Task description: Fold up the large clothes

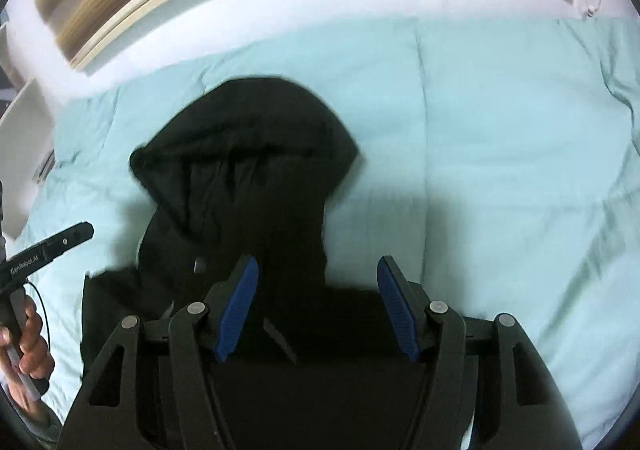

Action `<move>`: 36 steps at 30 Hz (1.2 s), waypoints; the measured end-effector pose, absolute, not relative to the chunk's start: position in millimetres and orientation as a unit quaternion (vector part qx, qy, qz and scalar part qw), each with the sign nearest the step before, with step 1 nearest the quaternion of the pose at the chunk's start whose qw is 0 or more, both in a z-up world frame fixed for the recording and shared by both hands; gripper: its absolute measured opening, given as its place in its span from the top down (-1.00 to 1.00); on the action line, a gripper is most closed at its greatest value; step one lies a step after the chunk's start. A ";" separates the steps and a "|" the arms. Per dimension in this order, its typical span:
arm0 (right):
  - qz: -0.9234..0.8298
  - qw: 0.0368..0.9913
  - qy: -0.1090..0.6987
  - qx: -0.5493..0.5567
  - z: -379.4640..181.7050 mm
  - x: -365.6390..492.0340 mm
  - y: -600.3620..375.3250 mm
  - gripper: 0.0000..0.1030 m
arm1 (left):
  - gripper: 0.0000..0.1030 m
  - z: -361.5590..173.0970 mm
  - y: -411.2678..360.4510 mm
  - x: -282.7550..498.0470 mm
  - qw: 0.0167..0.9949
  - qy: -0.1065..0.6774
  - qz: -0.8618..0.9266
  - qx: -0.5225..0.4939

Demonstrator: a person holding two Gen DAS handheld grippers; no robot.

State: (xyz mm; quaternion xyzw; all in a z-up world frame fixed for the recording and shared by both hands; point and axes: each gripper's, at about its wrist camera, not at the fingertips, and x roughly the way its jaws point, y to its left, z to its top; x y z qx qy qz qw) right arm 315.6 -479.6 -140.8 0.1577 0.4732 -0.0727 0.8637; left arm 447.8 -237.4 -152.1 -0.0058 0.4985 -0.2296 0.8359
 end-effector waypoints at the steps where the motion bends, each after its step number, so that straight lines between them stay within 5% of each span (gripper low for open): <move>1: -0.076 0.865 0.469 0.159 -143.4 320.9 -479.7 -0.25 | 0.41 -152.7 -239.0 453.0 0.836 0.493 -0.240 -0.013; 5: -0.083 0.871 0.452 0.173 -155.1 357.0 -497.9 -0.25 | 0.14 -165.8 -245.6 489.7 0.836 0.489 -0.247 -0.015; 14: -0.068 0.867 0.459 0.181 -193.0 416.9 -510.6 -0.21 | 0.13 -217.0 -263.6 540.7 0.817 0.527 -0.233 -0.036; 16: -0.082 0.868 0.462 0.160 -197.4 423.9 -506.6 0.27 | 0.37 -222.8 -262.5 547.7 0.825 0.514 -0.227 -0.065; 17: -0.090 0.870 0.462 0.148 -197.7 424.1 -505.5 0.63 | 0.80 -221.0 -258.7 548.9 0.831 0.505 -0.220 -0.078; 21: -0.082 0.891 0.412 0.174 -172.6 396.9 -521.4 0.79 | 0.85 -197.7 -230.7 537.7 0.832 0.467 -0.256 -0.152; 26: -0.071 0.885 0.423 0.182 -188.8 390.3 -525.3 0.79 | 0.85 -212.1 -219.9 535.1 0.823 0.483 -0.251 -0.163; 32: -0.053 0.825 0.529 0.190 -280.9 417.9 -527.9 0.76 | 0.78 -285.9 -223.3 557.8 0.779 0.565 -0.236 -0.137; 36: -0.058 0.831 0.527 0.170 -262.1 411.7 -527.0 0.33 | 0.45 -255.8 -227.7 540.6 0.810 0.537 -0.228 -0.056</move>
